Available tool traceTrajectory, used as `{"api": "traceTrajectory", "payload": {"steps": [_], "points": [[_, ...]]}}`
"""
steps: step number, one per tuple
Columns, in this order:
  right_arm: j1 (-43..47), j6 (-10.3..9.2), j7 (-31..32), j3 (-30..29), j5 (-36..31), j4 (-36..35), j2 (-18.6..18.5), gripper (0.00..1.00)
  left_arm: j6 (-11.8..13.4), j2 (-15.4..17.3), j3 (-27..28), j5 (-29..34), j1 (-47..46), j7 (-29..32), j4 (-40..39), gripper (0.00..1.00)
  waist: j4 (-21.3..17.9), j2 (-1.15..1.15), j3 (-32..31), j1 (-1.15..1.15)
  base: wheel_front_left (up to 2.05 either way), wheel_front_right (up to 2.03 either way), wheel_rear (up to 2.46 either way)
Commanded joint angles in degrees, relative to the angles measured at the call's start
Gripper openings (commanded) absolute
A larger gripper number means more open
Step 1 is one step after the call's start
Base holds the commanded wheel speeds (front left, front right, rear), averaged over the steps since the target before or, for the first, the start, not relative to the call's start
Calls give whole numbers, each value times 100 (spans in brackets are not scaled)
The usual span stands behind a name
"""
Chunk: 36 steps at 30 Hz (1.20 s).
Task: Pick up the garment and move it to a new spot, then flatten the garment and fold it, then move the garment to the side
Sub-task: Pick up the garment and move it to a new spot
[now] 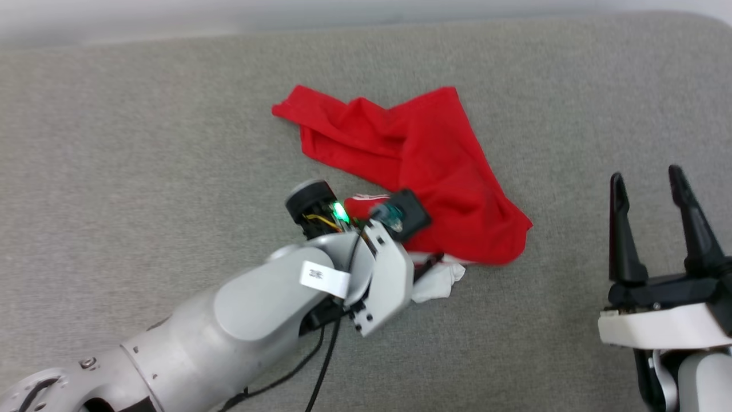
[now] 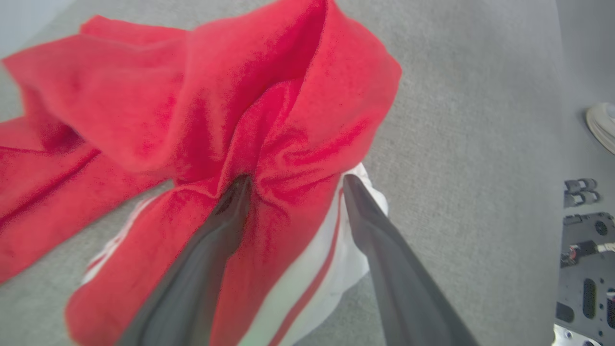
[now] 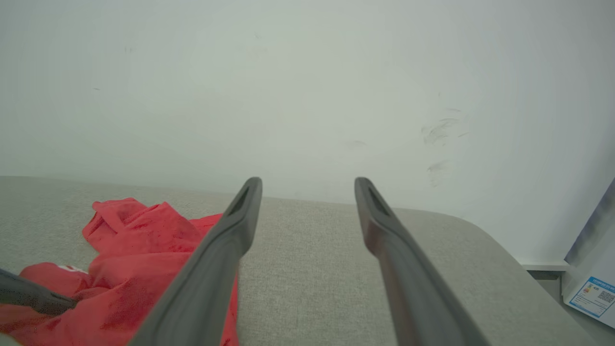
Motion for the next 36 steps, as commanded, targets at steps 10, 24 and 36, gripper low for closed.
{"api": "traceTrajectory", "payload": {"steps": [10,24,36], "points": [[540,-5,-14,7,15,395,17,100,866,208,760,43,565,-1749,4,100,391,0,-831,0,0,0,0],[1006,-6,-14,-25,155,696,16,100,2632,1077,2021,233,2088,-2829,-762,100,745,0,-1422,0,0,0,0],[1164,-6,-14,0,305,866,16,100,3279,717,4131,1689,4199,-2841,-1922,100,879,0,-1666,0,0,0,0]]}}
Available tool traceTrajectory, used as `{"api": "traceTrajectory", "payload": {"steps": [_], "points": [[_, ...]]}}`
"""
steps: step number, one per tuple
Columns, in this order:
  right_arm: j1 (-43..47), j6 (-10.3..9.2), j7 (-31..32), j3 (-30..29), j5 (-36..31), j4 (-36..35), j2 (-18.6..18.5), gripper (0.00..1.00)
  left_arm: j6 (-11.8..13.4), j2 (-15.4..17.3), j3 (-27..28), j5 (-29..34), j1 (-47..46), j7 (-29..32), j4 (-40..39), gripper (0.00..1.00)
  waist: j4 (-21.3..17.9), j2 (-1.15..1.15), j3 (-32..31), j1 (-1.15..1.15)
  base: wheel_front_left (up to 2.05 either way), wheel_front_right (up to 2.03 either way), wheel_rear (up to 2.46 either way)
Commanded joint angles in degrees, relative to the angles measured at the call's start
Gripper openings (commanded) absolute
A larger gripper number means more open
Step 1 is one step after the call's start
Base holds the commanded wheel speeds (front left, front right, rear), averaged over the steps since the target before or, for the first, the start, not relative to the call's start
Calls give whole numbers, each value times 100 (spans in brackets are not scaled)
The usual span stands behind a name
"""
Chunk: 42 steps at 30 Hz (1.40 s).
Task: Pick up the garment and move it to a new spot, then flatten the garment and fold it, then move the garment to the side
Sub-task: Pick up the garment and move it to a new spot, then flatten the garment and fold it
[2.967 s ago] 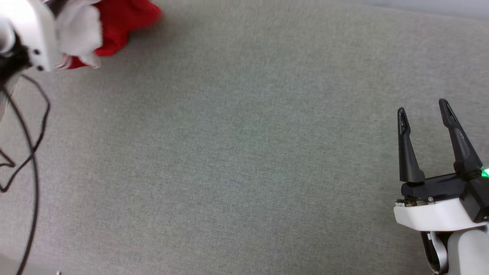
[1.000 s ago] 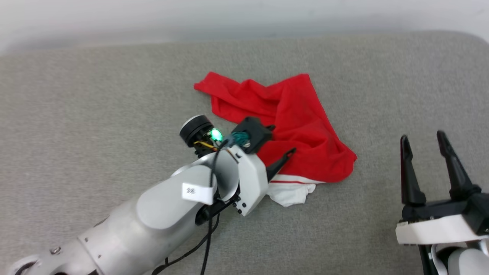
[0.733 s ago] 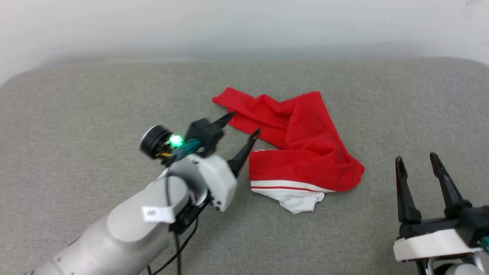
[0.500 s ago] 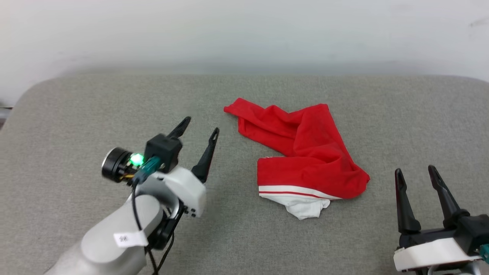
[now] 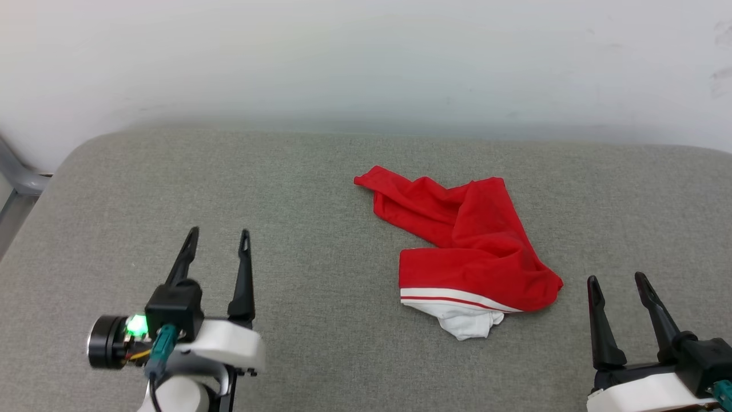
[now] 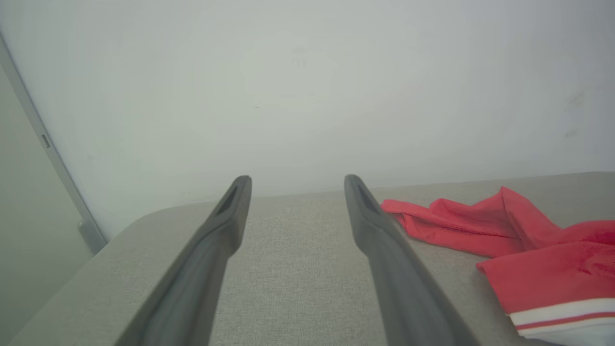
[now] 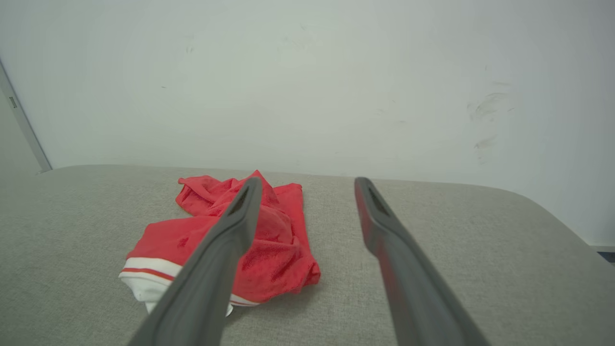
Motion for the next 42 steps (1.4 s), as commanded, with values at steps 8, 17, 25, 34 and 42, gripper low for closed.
{"api": "traceTrajectory", "payload": {"steps": [8,17,25,34,42], "points": [[110,-6,-14,90,74,97,14,100,-455,-750,1159,867,1187,-35,-306,100,-29,0,-94,0,0,0,0],[180,-6,-14,148,134,178,14,100,-1091,-1423,1976,1600,1746,-31,-249,100,-84,0,-179,0,0,0,0],[258,-6,-14,153,178,238,14,100,-1587,-1808,2357,2011,1957,-31,-153,100,-75,0,-217,0,0,0,0],[297,-6,-14,146,202,265,14,100,-1922,-2042,2646,2244,2055,-31,-110,100,-47,0,-234,0,0,0,0],[286,-6,-14,139,187,276,14,100,-2113,-2176,2806,2413,2050,-31,-61,100,-17,0,-253,0,0,0,0]]}}
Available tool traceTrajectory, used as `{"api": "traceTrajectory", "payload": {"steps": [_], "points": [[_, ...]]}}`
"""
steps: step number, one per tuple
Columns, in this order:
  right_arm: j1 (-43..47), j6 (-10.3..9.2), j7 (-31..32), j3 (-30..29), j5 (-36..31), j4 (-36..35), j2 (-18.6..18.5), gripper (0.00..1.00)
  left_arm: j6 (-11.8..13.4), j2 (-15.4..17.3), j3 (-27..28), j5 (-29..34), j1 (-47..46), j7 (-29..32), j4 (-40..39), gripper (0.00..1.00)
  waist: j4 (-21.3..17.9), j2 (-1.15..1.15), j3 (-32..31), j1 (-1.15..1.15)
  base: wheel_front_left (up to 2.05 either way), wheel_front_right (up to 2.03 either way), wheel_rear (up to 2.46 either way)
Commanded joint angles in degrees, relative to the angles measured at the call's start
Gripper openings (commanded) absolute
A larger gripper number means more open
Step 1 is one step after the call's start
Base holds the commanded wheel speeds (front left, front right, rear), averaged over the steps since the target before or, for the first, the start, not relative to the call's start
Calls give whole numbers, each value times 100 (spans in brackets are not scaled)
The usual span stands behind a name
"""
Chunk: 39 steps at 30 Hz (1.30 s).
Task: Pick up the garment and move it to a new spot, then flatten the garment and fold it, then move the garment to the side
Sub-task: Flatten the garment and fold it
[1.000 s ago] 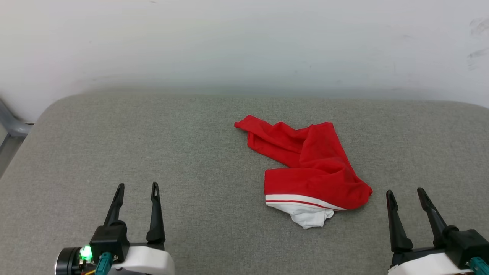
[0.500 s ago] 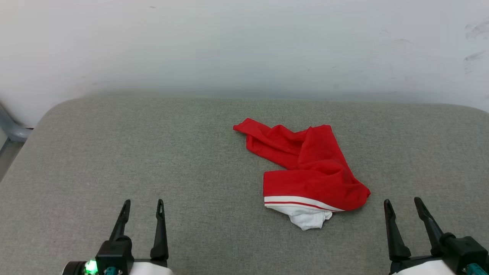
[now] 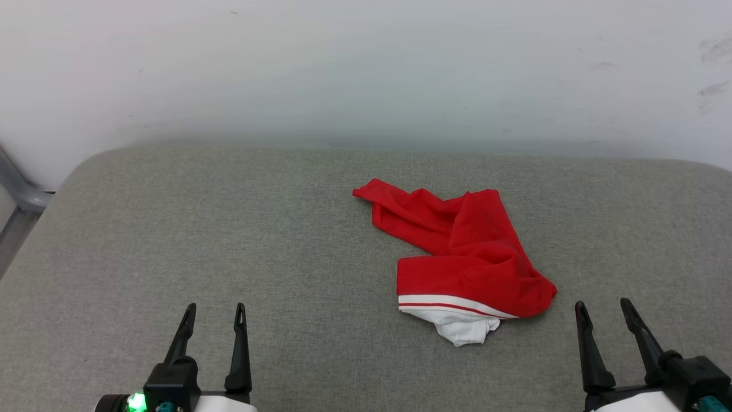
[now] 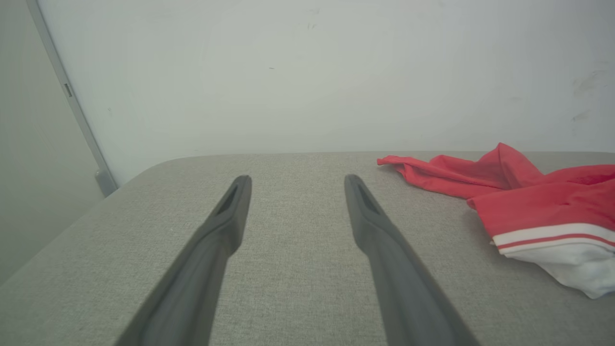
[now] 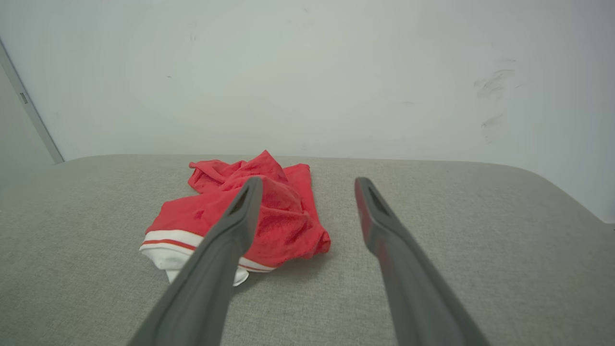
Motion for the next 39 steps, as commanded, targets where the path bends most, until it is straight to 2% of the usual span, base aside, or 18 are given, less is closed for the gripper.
{"api": "traceTrajectory", "payload": {"steps": [1,12,18,22,29,33,39], "points": [[36,-6,-14,-8,22,6,14,100,-20,-8,31,40,52,-17,11,100,1,0,-6,0,0,0,0],[-95,-6,-14,-42,-43,-76,14,100,-127,-108,133,180,42,-17,73,100,26,0,-37,0,0,0,0],[-782,-6,-14,-134,-399,-555,15,100,-175,-132,138,204,-37,-17,89,100,64,0,30,0,0,0,0],[-1378,-6,-13,44,-483,-761,-9,100,-225,-147,117,216,-114,-16,117,100,150,0,96,0,0,0,0],[-2285,-6,147,1303,185,-211,-853,100,-259,-168,99,228,-161,-17,163,100,286,0,156,0,0,0,0],[-2636,-6,1019,2179,826,-161,-1422,100,-262,-178,98,222,-174,-17,164,100,321,0,237,0,0,0,0],[-2984,-7,2744,3532,1749,-471,-2440,100,-258,-195,69,223,-269,-16,151,100,368,0,397,0,0,0,0]]}}
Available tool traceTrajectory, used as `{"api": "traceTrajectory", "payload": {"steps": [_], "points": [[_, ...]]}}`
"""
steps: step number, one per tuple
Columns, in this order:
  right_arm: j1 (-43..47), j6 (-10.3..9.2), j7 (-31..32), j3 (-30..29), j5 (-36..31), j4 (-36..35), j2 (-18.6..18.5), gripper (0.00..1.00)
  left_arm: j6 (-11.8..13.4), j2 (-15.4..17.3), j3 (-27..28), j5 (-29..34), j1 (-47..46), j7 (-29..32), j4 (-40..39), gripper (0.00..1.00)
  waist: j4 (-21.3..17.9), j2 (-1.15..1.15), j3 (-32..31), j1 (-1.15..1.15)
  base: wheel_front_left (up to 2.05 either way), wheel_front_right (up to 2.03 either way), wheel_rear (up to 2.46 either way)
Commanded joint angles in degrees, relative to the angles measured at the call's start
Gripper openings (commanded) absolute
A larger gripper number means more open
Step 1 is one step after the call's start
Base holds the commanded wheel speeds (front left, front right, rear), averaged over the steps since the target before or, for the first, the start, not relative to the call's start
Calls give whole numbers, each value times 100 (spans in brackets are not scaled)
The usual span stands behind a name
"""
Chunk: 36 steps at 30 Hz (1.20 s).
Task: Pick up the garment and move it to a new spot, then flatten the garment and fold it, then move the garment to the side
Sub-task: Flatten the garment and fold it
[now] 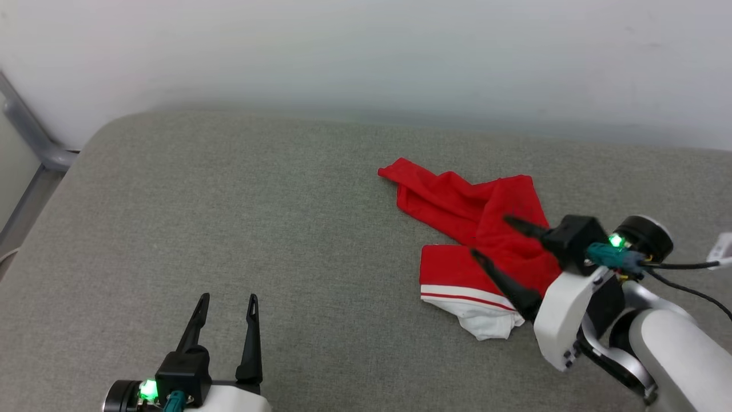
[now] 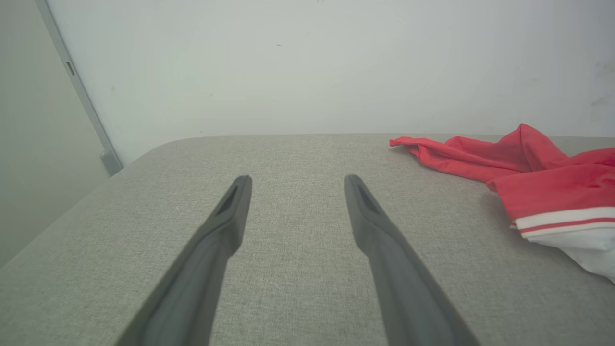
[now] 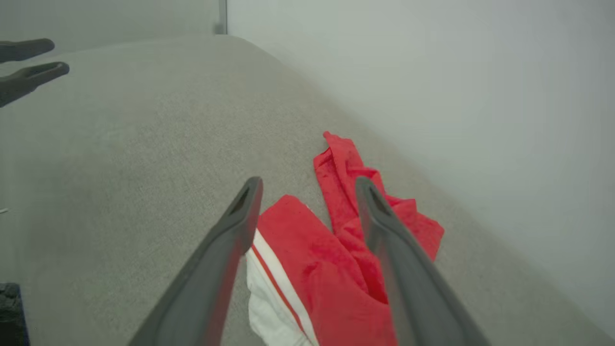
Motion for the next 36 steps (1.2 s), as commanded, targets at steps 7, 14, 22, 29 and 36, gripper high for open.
{"api": "traceTrajectory", "payload": {"steps": [7,14,22,29,36], "points": [[-466,-8,1704,1243,965,-408,-1011,100,35,-18,-29,-25,-228,-15,-36,100,120,0,302,0,0,0,0],[-900,-7,2572,1999,1419,-313,-1522,100,55,-32,-123,-87,-442,-15,-61,100,329,0,709,0,0,0,0],[-1333,-7,2746,2637,1536,265,-1540,100,161,-37,-283,-219,-753,-15,-88,100,623,0,1215,0,0,0,0],[-1463,-7,2648,3254,1557,971,-1397,100,245,-37,-395,-300,-890,-15,-59,100,743,0,1377,0,0,0,0],[-1657,-5,2270,3831,1694,1396,-1293,0,301,-36,-358,-288,-817,-15,6,100,692,0,1245,0,0,0,0]]}}
